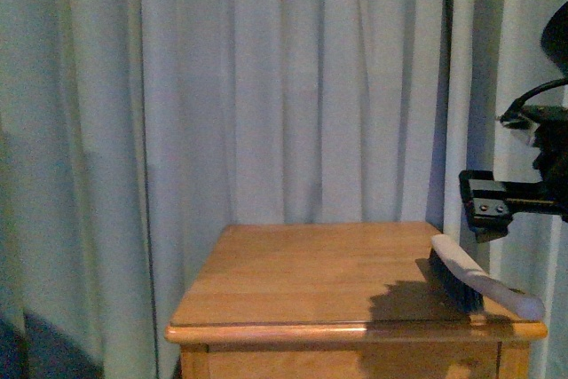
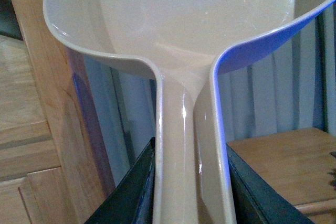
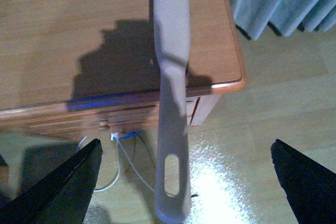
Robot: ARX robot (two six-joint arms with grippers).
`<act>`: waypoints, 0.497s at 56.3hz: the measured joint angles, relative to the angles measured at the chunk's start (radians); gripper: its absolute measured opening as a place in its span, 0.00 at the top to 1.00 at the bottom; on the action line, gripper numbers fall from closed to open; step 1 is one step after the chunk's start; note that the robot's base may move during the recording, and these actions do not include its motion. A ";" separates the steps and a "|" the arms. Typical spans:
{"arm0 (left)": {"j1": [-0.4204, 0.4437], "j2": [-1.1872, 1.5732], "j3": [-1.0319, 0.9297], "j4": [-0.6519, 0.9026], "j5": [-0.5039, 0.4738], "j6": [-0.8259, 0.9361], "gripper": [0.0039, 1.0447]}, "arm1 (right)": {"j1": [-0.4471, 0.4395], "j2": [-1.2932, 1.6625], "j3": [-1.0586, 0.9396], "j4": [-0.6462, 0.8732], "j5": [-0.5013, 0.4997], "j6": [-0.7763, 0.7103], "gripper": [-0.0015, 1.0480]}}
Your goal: Clean up trash
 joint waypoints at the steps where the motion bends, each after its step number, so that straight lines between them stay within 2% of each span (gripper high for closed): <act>1: 0.000 0.000 0.000 0.000 0.000 0.000 0.73 | 0.002 0.021 0.015 -0.007 0.000 0.013 0.07; 13: 0.000 0.000 0.000 0.000 0.000 0.000 0.73 | 0.009 0.164 0.108 -0.037 0.011 0.099 0.07; 28: 0.000 0.000 0.000 0.000 0.000 0.000 0.73 | 0.003 0.266 0.122 -0.018 0.015 0.136 0.07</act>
